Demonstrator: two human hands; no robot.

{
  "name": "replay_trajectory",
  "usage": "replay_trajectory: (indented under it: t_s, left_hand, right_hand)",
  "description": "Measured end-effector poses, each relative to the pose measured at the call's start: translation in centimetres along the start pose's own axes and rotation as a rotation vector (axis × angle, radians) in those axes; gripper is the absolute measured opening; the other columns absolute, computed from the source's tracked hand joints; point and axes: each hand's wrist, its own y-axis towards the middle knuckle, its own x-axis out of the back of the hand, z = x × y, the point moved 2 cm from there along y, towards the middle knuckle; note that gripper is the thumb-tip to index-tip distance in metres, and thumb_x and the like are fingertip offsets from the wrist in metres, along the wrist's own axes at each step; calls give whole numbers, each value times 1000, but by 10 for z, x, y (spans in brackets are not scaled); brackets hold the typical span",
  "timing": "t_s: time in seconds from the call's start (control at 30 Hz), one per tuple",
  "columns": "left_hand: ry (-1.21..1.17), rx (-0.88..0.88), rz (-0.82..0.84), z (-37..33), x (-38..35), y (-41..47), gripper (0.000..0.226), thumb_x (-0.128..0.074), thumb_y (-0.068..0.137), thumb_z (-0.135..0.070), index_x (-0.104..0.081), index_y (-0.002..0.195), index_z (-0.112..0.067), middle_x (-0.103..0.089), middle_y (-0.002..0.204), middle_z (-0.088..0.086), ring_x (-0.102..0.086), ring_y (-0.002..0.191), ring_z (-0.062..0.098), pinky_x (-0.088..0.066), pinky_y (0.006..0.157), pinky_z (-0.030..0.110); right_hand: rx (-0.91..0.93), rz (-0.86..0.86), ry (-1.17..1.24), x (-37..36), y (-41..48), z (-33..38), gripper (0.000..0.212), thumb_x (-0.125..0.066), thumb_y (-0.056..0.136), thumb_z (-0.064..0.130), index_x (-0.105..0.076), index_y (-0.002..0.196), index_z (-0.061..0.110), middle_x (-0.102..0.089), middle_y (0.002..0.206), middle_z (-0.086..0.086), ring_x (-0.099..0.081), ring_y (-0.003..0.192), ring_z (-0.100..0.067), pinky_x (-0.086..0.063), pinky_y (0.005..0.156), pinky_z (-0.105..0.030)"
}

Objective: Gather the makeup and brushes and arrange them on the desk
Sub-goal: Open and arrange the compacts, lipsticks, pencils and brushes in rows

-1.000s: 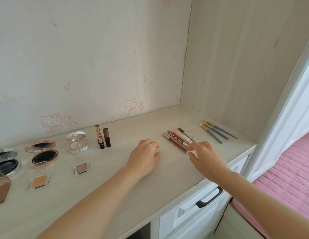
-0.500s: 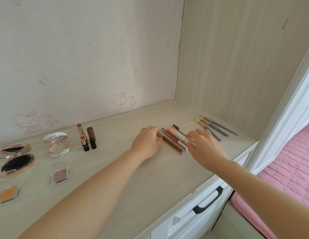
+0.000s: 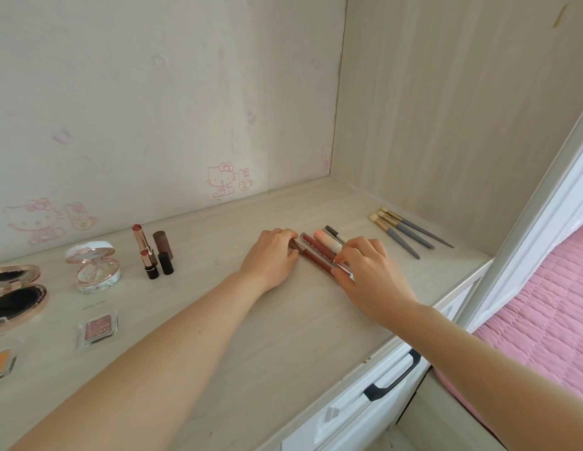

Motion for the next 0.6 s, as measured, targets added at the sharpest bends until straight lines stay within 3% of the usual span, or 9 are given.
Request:
replay_trajectory:
  t_s: [0.23, 0.6]
  left_hand:
    - [14, -11, 15, 1, 1, 3, 35, -51, 94, -21, -56, 127, -12, -57, 125, 8, -44, 122, 26, -39, 101, 38]
    - [-9, -29, 17, 5, 1, 8, 35, -53, 92, -19, -57, 127, -14, -56, 126, 7, -45, 120, 26, -38, 101, 34]
  right_hand:
    - [46, -21, 3, -1, 1, 3, 23, -57, 92, 30, -64, 108, 14, -53, 120, -1, -43, 115, -23, -49, 86, -37]
    - [81, -16, -69, 6, 5, 2, 30, -53, 93, 40, -64, 109, 17, -56, 117, 1, -45, 114, -21, -43, 91, -29]
